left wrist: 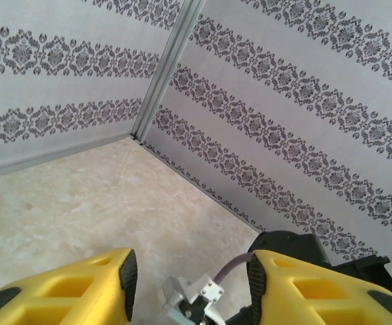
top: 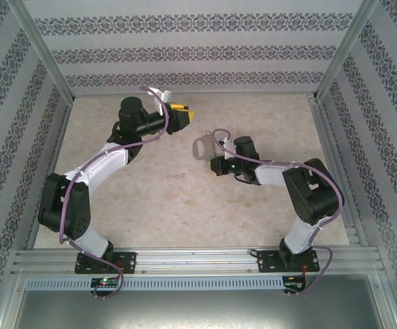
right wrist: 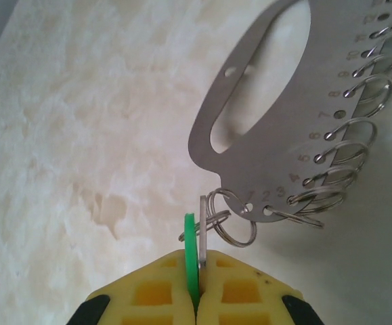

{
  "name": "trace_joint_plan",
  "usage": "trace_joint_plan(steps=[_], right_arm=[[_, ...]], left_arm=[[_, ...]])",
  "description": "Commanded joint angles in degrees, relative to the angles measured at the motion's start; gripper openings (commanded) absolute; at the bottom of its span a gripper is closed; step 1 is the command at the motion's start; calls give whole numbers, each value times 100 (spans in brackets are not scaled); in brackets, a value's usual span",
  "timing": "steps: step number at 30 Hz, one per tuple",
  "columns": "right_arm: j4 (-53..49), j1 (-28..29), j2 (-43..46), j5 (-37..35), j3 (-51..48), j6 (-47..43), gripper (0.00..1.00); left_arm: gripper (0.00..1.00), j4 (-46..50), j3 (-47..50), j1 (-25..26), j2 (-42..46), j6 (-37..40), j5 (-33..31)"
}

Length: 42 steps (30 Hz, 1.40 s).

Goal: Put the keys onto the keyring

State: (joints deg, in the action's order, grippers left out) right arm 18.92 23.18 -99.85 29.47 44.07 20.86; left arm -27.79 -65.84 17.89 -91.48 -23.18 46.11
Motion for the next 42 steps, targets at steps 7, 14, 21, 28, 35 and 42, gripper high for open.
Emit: trace_joint_plan(steps=[7,14,21,28,35,42], right_arm=[[-172,315,-27,317,-439,181,0],[-541,617,644,496,-836,184,41],[-953,140,2410,450,-1134,388,62],[-1375,-561,3410,-284,-868,296,94],[-1347,-1223,3637,-2453,-746,230,98],[-504,-1467,3046,-4688,-795,-790,98]], left_arm=[[100,397,-94,-31,164,-79,200],[100,660,-173,-20,253,-53,196],[100,922,-103,8,515,17,168],[100,580,650,5,1080,385,-639],[100,657,1528,6,1814,1570,-2630],[100,29,2762,-102,2500,2892,-5151]])
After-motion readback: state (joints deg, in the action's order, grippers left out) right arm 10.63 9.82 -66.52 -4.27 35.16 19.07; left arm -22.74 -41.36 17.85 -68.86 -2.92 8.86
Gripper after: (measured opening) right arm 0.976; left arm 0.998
